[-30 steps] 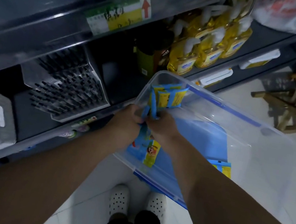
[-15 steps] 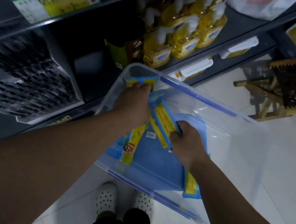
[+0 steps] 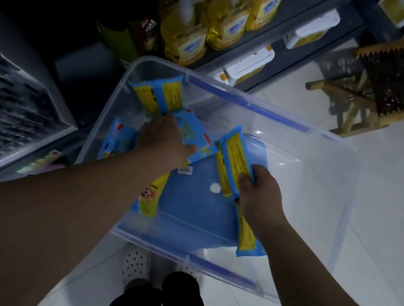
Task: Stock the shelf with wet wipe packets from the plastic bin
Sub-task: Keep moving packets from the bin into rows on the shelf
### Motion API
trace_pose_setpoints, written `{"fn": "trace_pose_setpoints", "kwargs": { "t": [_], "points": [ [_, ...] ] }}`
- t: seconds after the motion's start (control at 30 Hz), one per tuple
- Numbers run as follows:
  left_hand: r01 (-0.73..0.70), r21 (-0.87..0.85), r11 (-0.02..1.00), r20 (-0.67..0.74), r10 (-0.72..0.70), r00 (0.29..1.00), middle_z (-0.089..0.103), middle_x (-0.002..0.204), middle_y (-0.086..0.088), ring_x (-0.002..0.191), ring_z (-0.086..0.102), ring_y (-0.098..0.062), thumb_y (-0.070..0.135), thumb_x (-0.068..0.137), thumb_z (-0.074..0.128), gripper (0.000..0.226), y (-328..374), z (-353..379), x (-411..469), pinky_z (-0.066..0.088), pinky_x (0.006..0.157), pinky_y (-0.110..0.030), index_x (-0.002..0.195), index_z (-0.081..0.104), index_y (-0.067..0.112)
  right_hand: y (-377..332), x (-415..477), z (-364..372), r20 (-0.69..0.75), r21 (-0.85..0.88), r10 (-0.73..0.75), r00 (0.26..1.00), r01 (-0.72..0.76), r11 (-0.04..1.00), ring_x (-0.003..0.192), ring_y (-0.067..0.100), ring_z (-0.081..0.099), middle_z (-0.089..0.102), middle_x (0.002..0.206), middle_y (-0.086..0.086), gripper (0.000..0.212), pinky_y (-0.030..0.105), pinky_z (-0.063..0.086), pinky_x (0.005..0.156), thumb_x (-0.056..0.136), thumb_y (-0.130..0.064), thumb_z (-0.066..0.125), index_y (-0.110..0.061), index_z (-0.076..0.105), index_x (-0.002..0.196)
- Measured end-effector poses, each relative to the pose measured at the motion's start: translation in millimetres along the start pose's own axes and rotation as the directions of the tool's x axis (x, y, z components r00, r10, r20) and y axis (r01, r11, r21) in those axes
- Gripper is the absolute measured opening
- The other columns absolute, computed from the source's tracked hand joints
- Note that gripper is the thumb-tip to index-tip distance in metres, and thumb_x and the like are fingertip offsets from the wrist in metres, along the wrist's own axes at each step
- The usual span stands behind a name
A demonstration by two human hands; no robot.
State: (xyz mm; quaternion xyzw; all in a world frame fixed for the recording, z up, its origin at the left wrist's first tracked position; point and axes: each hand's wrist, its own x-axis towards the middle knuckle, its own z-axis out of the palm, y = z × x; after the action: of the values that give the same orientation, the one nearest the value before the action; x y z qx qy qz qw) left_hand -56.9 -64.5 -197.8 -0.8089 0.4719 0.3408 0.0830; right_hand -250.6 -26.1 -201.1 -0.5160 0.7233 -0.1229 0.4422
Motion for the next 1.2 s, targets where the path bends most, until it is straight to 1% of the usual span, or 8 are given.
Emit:
{"fn": "trace_pose_setpoints", "kwargs": {
  "t": [0.1,0.2,0.33,0.63,0.77,0.97,1.1,1.2],
  "points": [
    [0.144,-0.054,0.988,0.017,-0.143,0.99,0.025,0.154,-0.014,0.138,0.028,-0.037,0.076,0.075,0.052,0.108,5.4,6.6,8.5,0.026,0.109,-0.048,0.152,0.006,0.016,3.1,4.6,1.6,0.004,0.041,0.015,1.0,-0.015,0.999,0.081,0.028,0.063,0.062,0.084,0.003,0.019,0.052,0.056,0.073,0.083,-0.035,0.045,-0.021,0.056,0.088],
    [0.24,-0.002,0.971,0.027,-0.24,0.97,0.032,0.15,-0.015,0.137,0.027,-0.038,0.073,0.075,0.056,0.109,11.4,13.1,9.6,0.021,0.109,-0.049,0.152,0.002,0.017,3.4,6.5,2.7,0.01,0.095,0.057,0.998,-0.057,0.994,0.083,0.027,0.064,0.062,0.085,0.001,0.015,0.052,0.056,0.074,0.084,-0.033,0.047,-0.023,0.058,0.089],
    [0.249,-0.057,0.967,-0.036,-0.251,0.967,0.038,0.147,-0.014,0.136,0.032,-0.038,0.048,0.08,0.069,0.1,13.5,17.3,11.5,0.02,0.109,-0.049,0.15,0.006,0.016,2.2,6.1,2.5,0.023,0.187,0.102,0.994,-0.105,0.977,0.085,0.028,0.066,0.065,0.088,0.003,0.01,0.053,0.057,0.075,0.088,-0.03,0.051,-0.024,0.058,0.087],
    [0.214,0.02,0.977,0.05,-0.215,0.975,0.018,0.154,-0.01,0.139,0.017,-0.038,0.079,0.047,0.068,0.125,5.1,14.2,25.4,0.023,0.109,-0.05,0.149,0.02,0.027,10.2,9.2,-0.4,-0.041,0.151,0.085,0.996,-0.078,0.985,0.083,0.029,0.064,0.062,0.084,0.002,0.008,0.053,0.056,0.073,0.085,-0.03,0.05,-0.024,0.055,0.083],
    [0.131,0.003,0.991,-0.002,-0.131,0.991,0.031,0.15,-0.011,0.137,0.025,-0.037,0.066,0.061,0.075,0.11,10.4,16.4,11.0,0.023,0.108,-0.048,0.147,0.025,0.02,19.1,6.3,-3.4,-0.079,0.168,0.11,0.991,-0.096,0.981,0.085,0.03,0.064,0.061,0.086,0.006,0.005,0.054,0.056,0.074,0.088,-0.024,0.051,-0.021,0.055,0.087],
    [-0.071,-0.467,0.881,0.022,0.092,0.996,0.061,0.117,-0.016,0.099,0.061,-0.035,0.029,0.084,0.068,0.039,19.3,-2.9,-14.8,0.054,0.084,-0.042,0.114,0.055,0.008,11.4,-7.8,-16.0,-0.101,0.152,0.119,0.988,-0.103,0.983,0.085,0.03,0.063,0.061,0.091,0.008,0.011,0.053,0.056,0.076,0.09,-0.019,0.051,-0.013,0.057,0.097],
    [0.137,-0.756,0.64,0.205,0.034,0.978,0.059,0.107,-0.017,0.066,0.062,-0.026,0.012,0.093,0.057,0.022,24.7,-33.4,-52.7,0.052,0.042,-0.023,0.113,0.049,0.012,-16.5,-27.4,-32.1,-0.086,0.193,0.085,0.993,-0.067,0.979,0.086,0.031,0.063,0.061,0.09,0.007,0.006,0.053,0.056,0.076,0.09,-0.016,0.052,-0.019,0.057,0.092],
    [0.183,-0.795,0.579,0.257,0.048,0.965,0.057,0.108,-0.013,0.065,0.063,-0.026,0.008,0.094,0.054,0.028,25.2,-61.7,-84.0,0.055,0.063,-0.032,0.119,0.046,0.014,-45.7,-47.1,-53.4,-0.091,0.169,0.005,0.996,0.01,0.986,0.084,0.033,0.063,0.06,0.085,0.006,0.008,0.055,0.055,0.073,0.09,-0.016,0.05,-0.023,0.055,0.088]
  ]
}}
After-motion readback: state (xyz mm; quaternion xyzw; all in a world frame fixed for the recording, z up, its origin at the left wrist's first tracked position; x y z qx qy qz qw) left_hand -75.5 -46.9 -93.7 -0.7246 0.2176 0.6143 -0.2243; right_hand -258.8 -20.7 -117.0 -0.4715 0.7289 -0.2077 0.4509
